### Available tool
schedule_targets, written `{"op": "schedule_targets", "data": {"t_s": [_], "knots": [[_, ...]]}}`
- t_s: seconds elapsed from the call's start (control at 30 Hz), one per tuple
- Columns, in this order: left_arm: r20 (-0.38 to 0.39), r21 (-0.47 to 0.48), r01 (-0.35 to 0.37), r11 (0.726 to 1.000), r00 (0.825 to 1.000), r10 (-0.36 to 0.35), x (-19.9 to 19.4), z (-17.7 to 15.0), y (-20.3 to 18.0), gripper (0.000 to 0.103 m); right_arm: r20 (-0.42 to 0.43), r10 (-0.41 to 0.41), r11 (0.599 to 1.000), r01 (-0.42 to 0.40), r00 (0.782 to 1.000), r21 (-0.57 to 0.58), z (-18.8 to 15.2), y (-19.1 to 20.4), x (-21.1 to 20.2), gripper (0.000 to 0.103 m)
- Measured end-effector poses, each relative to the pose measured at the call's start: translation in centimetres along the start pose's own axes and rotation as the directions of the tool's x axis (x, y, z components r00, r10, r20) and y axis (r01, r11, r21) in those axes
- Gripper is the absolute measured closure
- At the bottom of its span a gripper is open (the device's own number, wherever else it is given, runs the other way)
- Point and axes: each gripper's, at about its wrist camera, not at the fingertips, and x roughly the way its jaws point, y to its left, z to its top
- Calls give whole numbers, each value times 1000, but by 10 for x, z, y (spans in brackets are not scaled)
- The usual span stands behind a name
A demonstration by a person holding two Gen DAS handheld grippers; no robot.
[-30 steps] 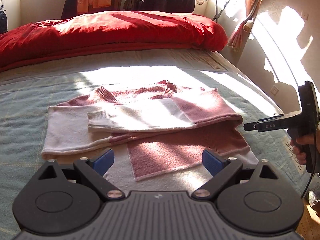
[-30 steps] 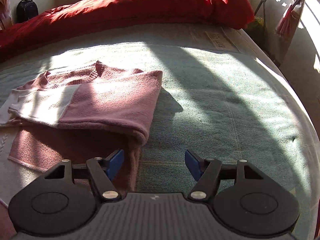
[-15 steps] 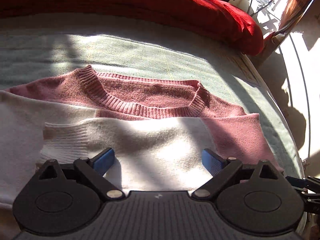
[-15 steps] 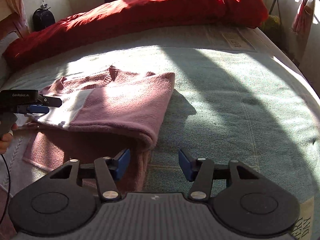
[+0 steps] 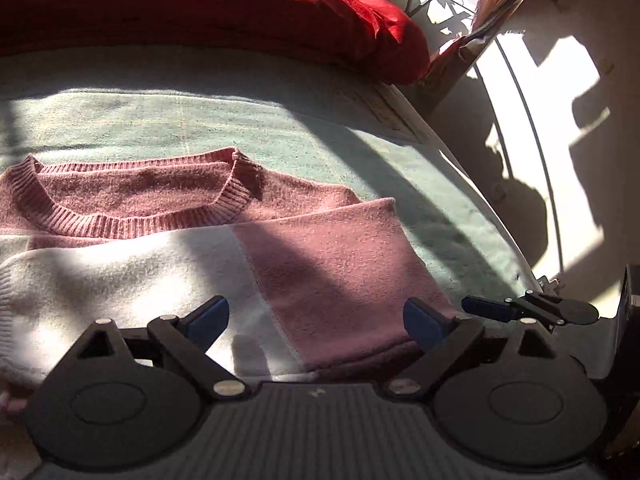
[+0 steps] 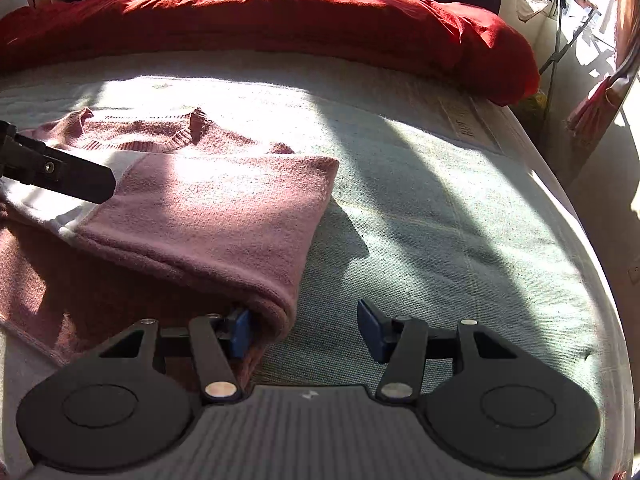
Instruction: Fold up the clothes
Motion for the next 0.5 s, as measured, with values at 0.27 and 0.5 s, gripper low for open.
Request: {"op": "schedule_targets", "data": {"t_s": [0.27, 0.5], "knots": [[12, 85, -16, 996, 1000, 15, -4, -8, 6, 10, -3, 17, 1000, -17, 1000, 12, -12, -11, -6, 42], [88, 126, 6, 992, 996, -17, -32, -2, -6, 9, 41, 93, 996, -94, 995, 11, 9, -11, -45, 87]]}}
